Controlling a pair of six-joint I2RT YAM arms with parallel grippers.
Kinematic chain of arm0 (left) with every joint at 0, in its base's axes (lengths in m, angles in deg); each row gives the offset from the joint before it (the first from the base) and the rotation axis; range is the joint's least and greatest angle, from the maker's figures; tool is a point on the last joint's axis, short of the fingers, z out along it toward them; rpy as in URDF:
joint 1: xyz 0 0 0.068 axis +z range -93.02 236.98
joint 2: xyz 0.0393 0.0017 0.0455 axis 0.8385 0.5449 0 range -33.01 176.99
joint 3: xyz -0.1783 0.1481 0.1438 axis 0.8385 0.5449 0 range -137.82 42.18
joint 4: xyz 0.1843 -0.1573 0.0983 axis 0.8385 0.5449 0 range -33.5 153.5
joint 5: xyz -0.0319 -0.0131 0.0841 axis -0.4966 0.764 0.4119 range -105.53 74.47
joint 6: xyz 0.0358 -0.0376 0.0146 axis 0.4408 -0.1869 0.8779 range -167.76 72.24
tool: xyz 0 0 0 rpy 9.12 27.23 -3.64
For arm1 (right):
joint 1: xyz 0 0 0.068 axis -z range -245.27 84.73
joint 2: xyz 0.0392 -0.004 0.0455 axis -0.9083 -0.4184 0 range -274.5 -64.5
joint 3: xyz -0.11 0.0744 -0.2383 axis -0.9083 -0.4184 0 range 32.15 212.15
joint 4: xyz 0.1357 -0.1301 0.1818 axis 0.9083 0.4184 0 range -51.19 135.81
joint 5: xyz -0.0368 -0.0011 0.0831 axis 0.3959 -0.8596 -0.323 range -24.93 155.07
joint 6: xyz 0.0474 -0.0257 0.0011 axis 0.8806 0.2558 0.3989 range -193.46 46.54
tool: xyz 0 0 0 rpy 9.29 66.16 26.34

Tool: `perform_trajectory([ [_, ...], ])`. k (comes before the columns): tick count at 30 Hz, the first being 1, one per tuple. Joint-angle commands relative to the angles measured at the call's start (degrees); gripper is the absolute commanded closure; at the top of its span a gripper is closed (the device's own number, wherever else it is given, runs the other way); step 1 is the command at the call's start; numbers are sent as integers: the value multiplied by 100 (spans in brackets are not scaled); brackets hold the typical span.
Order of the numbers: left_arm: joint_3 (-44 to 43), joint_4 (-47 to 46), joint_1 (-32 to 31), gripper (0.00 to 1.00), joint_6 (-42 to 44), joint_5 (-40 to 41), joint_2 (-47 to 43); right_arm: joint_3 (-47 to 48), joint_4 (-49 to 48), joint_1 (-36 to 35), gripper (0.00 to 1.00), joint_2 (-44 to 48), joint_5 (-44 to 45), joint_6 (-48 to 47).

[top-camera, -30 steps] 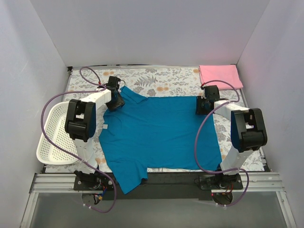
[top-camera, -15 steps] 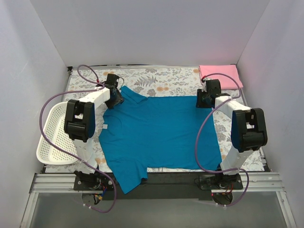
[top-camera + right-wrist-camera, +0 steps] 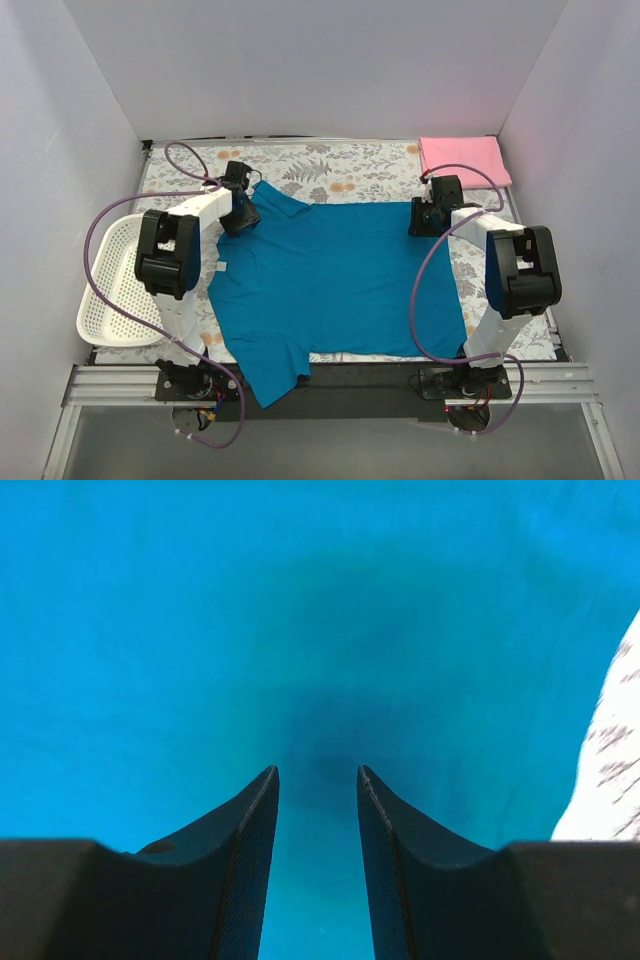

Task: Fold and stack the t-shirts
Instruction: Flatten the tshirt out

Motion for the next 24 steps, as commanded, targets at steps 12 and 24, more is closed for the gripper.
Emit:
perform_trajectory([
  [12, 1519, 121, 30, 54, -183, -152, -1135, -932, 271, 58, 56, 675, -18, 201],
  [24, 28, -353, 258, 53, 432, 489, -584, -317, 483, 58, 56, 877, -747, 43],
])
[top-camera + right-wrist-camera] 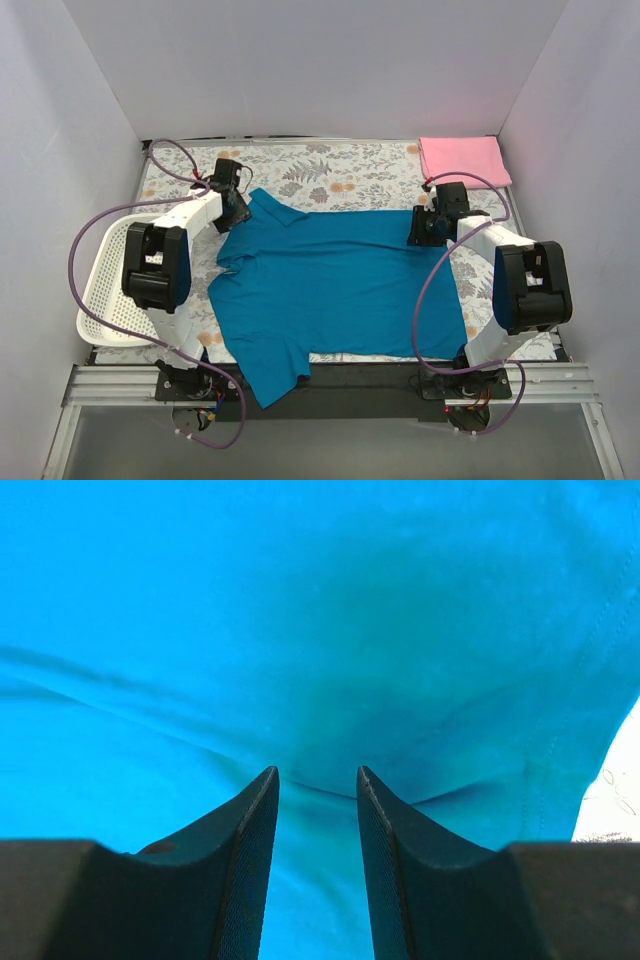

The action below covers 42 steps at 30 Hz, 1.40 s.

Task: Fold and stack the t-shirts
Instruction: Flatten the tshirt out, then fold the tshirt

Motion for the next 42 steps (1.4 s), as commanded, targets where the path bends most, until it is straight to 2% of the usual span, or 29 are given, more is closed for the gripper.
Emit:
perform_trajectory([
  [1, -639, -201, 186, 53, 308, 284, 383, 252, 58, 21, 56, 202, -264, -69],
  [9, -1272, -131, 195, 59, 668, 3, 1166, 269, 50, 21, 56, 114, -273, -122],
  [18, -1159, -131, 222, 60, 818, -111, 1298, 304, 32, 12, 56, 79, -256, -95],
  [33, -983, -341, 222, 56, 800, -190, 331, 305, 32, 12, 56, 167, -247, -87],
  [39, -956, -262, 222, 65, 835, -173, 629, 278, 32, 12, 56, 202, -238, -95],
  [42, -947, -227, 222, 66, 853, -164, 762, 269, 23, 21, 56, 211, -230, -95],
])
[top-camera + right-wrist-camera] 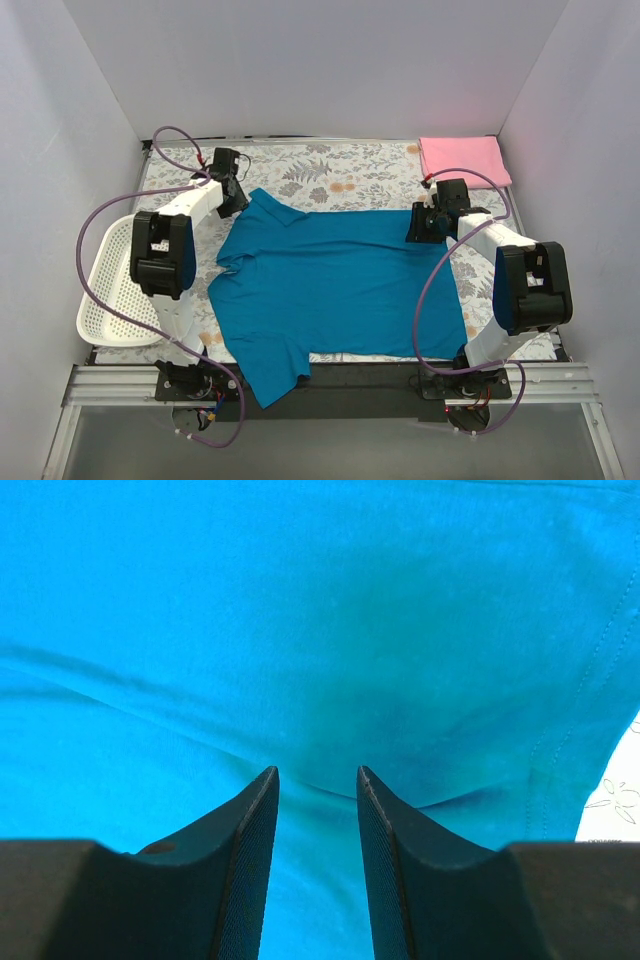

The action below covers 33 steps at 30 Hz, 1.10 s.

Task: Fold and stack the t-shirts
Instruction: Fold the tshirt

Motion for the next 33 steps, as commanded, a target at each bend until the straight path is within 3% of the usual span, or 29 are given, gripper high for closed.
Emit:
perform_trajectory([
  [1, 34, 55, 29, 66, 81, 28, 106, 103, -49, 21, 56, 171, -83, -67],
  [20, -19, 108, 47, 69, 169, -25, 687, 314, -75, 21, 55, 92, 171, -93],
  [28, -28, 143, 38, 83, 248, -33, 731, 963, -84, 126, 52, -232, 1427, -260],
  [33, -54, 143, 38, 98, 301, -25, 784, 1447, -75, 355, 50, -847, 1429, -313],
])
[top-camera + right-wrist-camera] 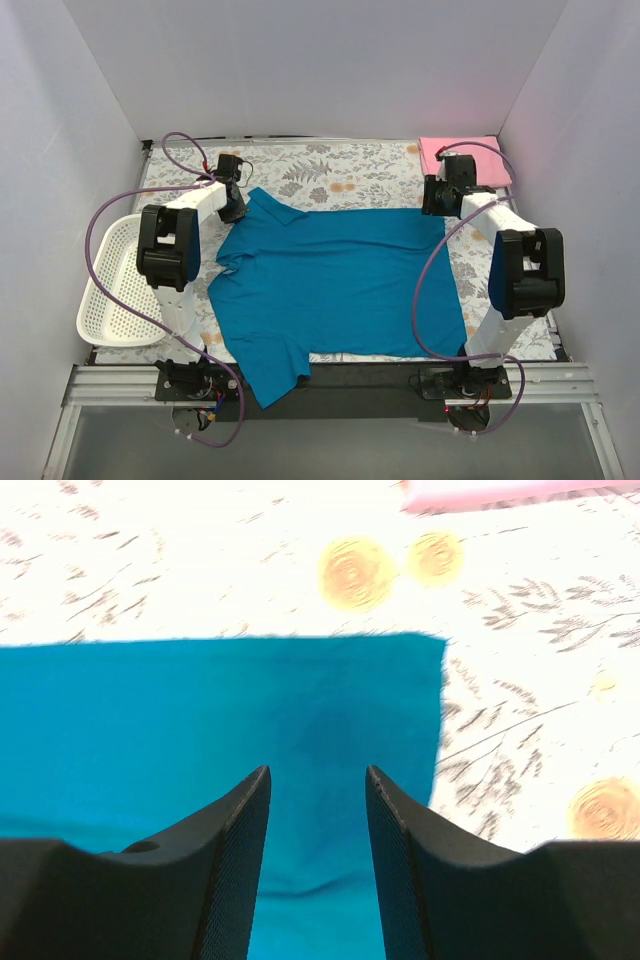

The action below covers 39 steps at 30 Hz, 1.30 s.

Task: Fold and stack the t-shirts
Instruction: Fold the tshirt

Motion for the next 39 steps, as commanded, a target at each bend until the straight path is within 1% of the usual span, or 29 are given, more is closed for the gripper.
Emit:
perform_trajectory([
  [1, -26, 145, 23, 100, 72, -49, 248, 394, -31, 250, 50, -411, 235, -90],
  [5, -43, 163, 23, 100, 72, -110, 266, 727, -49, 514, 49, -797, -10, -169],
  [7, -52, 154, 23, 100, 63, -127, 274, 886, -49, 532, 50, -1051, -360, -274],
  [8, -61, 154, 32, 100, 63, -128, 274, 1018, -49, 697, 50, -1123, -406, -318],
  [10, -52, 145, 32, 100, 72, -145, 283, 1124, -40, 760, 50, -1299, -529, -397],
  [18, -61, 154, 32, 100, 63, -128, 318, 1458, -5, 839, 50, -1878, -969, -626],
  [22, -78, 163, 23, 100, 63, -119, 336, 1493, 65, 840, 51, -2020, -1153, -784],
  [26, -87, 171, 23, 100, 63, -128, 362, 1494, 153, 840, 53, -2108, -1154, -828],
  [29, -78, 171, 23, 100, 63, -128, 362, 1564, 223, 848, 61, -2195, -1118, -846],
  [30, -87, 171, 32, 100, 63, -119, 362, 1590, 241, 848, 66, -2248, -1153, -855],
  [32, -105, 163, 32, 100, 63, -66, 354, 1686, 285, 848, 74, -2301, -1233, -890],
  [33, -105, 145, 32, 100, 63, -57, 354, 1722, 294, 848, 84, -2353, -1233, -890],
  [36, -323, 171, 93, 100, -7, -109, 423, 1879, 302, 857, 96, -2363, -1250, -855],
  [37, -385, 171, 93, 100, -33, -110, 441, 1941, 302, 857, 98, -2354, -1259, -855],
  [39, -526, 171, 137, 100, -86, -198, 450, 2108, 302, 857, 99, -2293, -1268, -793],
])
